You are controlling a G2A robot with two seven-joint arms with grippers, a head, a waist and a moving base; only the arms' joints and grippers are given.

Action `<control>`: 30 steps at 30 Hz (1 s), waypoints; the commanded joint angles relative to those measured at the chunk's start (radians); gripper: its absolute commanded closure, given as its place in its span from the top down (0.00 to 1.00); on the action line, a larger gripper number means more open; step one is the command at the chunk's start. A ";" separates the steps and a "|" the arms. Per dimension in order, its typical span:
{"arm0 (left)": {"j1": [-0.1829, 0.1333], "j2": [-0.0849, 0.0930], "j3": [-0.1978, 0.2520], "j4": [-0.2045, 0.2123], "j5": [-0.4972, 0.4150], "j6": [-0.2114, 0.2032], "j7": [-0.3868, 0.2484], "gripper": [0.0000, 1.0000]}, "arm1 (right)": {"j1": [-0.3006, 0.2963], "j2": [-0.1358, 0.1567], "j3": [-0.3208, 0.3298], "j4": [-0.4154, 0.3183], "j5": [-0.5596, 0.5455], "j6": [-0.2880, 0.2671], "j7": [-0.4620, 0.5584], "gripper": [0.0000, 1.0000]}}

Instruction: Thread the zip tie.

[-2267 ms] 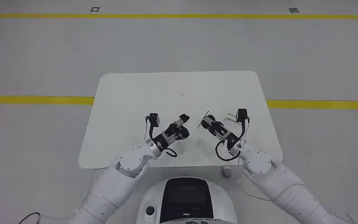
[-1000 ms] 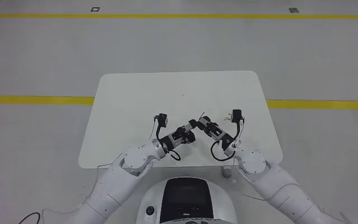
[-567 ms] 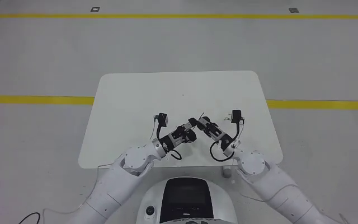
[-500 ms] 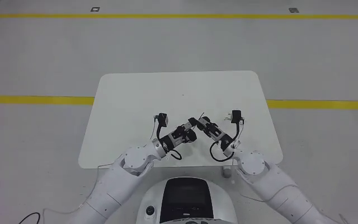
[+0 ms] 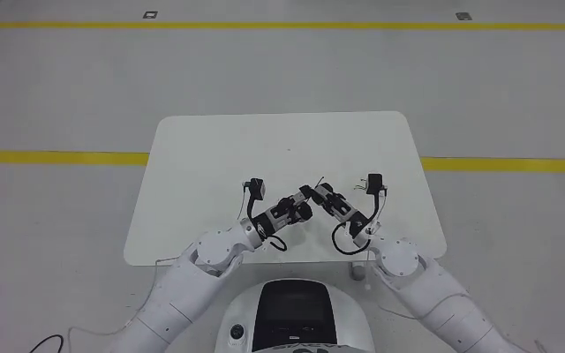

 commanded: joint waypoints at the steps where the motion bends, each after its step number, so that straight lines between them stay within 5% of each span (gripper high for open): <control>1: -0.001 0.000 0.001 0.001 0.002 0.001 0.001 0.38 | -0.002 -0.002 0.005 0.000 -0.003 0.001 0.004 0.00; 30: -0.008 0.000 0.003 0.015 -0.006 -0.004 0.021 0.28 | -0.021 -0.040 0.050 0.012 -0.062 0.036 0.029 0.00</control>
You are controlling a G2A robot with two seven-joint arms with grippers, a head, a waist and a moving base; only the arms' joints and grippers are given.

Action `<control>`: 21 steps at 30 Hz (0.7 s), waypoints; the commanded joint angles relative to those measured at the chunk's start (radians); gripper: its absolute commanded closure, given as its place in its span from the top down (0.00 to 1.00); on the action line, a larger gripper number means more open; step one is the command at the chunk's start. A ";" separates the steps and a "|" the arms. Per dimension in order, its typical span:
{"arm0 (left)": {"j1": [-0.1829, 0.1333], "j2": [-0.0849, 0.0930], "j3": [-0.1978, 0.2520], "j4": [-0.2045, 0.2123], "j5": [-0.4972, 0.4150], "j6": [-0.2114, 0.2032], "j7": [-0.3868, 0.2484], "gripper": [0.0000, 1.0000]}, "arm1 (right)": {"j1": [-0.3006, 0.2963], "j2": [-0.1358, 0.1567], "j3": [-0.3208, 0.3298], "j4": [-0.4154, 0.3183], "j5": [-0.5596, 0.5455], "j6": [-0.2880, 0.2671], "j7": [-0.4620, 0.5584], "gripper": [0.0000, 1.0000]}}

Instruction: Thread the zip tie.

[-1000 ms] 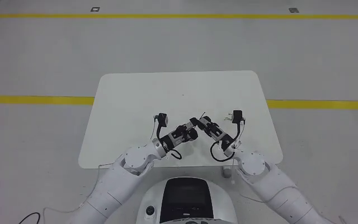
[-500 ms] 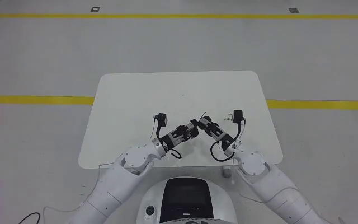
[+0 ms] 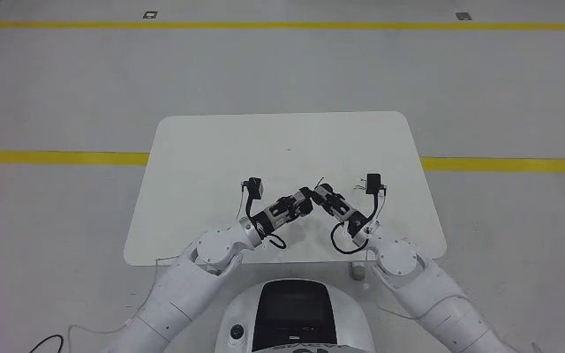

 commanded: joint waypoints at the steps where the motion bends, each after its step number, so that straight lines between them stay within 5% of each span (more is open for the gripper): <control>1: 0.000 0.000 0.000 0.000 0.002 -0.001 0.002 0.27 | -0.001 -0.002 0.003 0.001 -0.001 0.001 0.002 0.00; 17: -0.008 -0.002 0.011 0.010 0.015 0.010 0.016 0.15 | -0.026 -0.016 0.036 -0.016 -0.016 -0.026 0.029 0.00; 21: -0.011 -0.002 0.014 0.012 0.018 0.013 0.017 0.00 | -0.031 -0.019 0.043 -0.018 -0.019 -0.027 0.037 0.00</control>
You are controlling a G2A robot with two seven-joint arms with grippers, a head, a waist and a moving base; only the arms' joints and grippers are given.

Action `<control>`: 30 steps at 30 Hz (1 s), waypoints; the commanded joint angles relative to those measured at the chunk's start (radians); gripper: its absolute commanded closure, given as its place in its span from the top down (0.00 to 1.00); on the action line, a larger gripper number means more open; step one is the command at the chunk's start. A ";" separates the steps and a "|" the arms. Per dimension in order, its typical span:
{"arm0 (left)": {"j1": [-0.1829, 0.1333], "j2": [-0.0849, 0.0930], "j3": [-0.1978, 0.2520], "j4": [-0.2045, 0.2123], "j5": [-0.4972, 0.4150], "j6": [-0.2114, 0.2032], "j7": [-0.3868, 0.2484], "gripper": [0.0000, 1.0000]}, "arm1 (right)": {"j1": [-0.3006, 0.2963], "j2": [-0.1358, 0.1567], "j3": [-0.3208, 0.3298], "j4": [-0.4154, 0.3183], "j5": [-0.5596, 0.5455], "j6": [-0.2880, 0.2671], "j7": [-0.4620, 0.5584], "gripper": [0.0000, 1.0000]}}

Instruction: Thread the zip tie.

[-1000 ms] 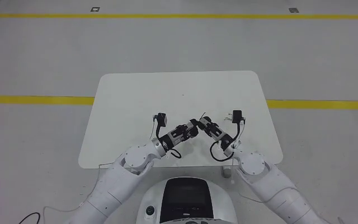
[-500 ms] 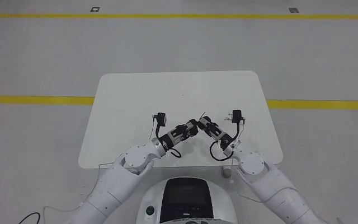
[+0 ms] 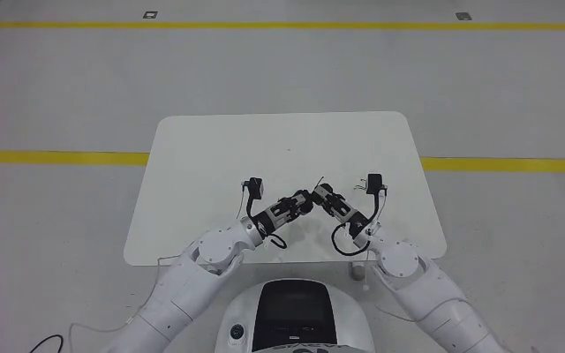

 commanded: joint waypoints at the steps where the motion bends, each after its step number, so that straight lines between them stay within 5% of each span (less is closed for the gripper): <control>1: -0.002 0.000 0.001 0.001 0.004 0.002 -0.001 0.00 | -0.002 -0.001 0.003 -0.002 -0.002 0.003 0.001 0.00; 10: -0.001 0.003 -0.003 0.001 0.010 0.001 -0.010 0.00 | -0.015 -0.008 0.021 -0.013 -0.009 0.011 0.005 0.00; 11: -0.001 0.003 -0.003 0.001 0.010 0.000 -0.010 0.00 | -0.016 -0.009 0.023 -0.014 -0.009 0.012 0.006 0.13; 12: 0.000 0.003 -0.004 0.001 0.009 -0.001 -0.011 0.00 | -0.017 -0.010 0.026 -0.014 -0.008 0.014 0.008 0.44; 13: 0.000 0.003 -0.005 0.001 0.008 -0.002 -0.012 0.00 | -0.018 -0.010 0.029 -0.014 -0.007 0.016 0.008 1.00; 25: 0.019 0.016 -0.039 -0.012 -0.004 -0.009 -0.048 0.00 | -0.066 0.000 0.140 -0.013 0.061 0.047 0.076 1.00; 30: 0.021 0.020 -0.045 -0.014 0.008 0.005 -0.060 0.00 | -0.066 0.000 0.140 -0.013 0.061 0.047 0.076 1.00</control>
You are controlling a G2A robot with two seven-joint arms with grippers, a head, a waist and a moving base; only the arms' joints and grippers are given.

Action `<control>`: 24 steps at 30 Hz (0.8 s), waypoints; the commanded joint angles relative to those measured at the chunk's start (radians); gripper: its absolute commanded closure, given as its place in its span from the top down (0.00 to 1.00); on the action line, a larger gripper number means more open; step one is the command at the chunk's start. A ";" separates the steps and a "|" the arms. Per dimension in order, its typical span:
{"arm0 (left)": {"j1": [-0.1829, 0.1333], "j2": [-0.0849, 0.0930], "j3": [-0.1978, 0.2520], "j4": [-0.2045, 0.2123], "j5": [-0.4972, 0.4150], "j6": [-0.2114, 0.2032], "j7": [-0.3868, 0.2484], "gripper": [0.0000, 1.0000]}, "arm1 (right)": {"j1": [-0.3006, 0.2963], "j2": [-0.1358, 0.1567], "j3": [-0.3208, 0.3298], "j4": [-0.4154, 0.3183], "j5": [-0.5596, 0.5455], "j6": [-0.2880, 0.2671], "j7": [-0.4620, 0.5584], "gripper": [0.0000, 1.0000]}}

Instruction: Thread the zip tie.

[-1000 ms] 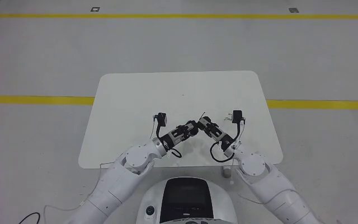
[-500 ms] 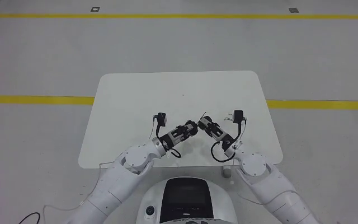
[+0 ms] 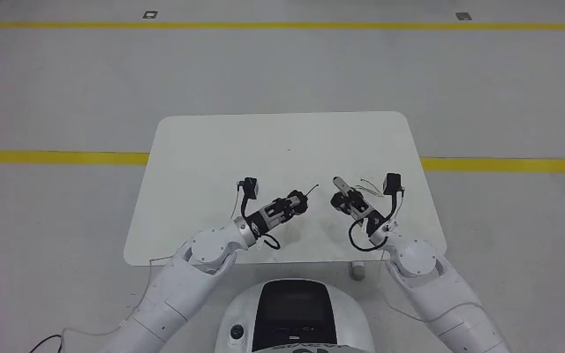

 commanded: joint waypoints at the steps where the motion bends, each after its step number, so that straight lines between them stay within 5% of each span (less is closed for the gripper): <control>1: 0.000 0.000 0.000 0.000 0.000 0.000 0.001 0.00 | 0.000 0.000 0.000 0.000 -0.001 0.000 -0.001 1.00; 8: -0.005 -0.003 0.009 0.001 -0.053 0.017 -0.030 0.00 | -0.001 -0.001 0.014 0.018 0.064 -0.014 0.027 1.00; 12: -0.016 0.005 -0.020 0.028 -0.189 0.029 -0.206 0.00 | 0.027 0.008 0.067 0.130 0.252 -0.111 0.324 1.00; 22: -0.041 0.030 -0.079 0.086 -0.331 0.093 -0.511 0.00 | 0.104 0.005 0.110 0.248 0.397 -0.111 0.728 1.00; 24: -0.053 0.034 -0.081 0.089 -0.320 0.082 -0.559 0.00 | 0.104 0.005 0.110 0.248 0.397 -0.111 0.728 1.00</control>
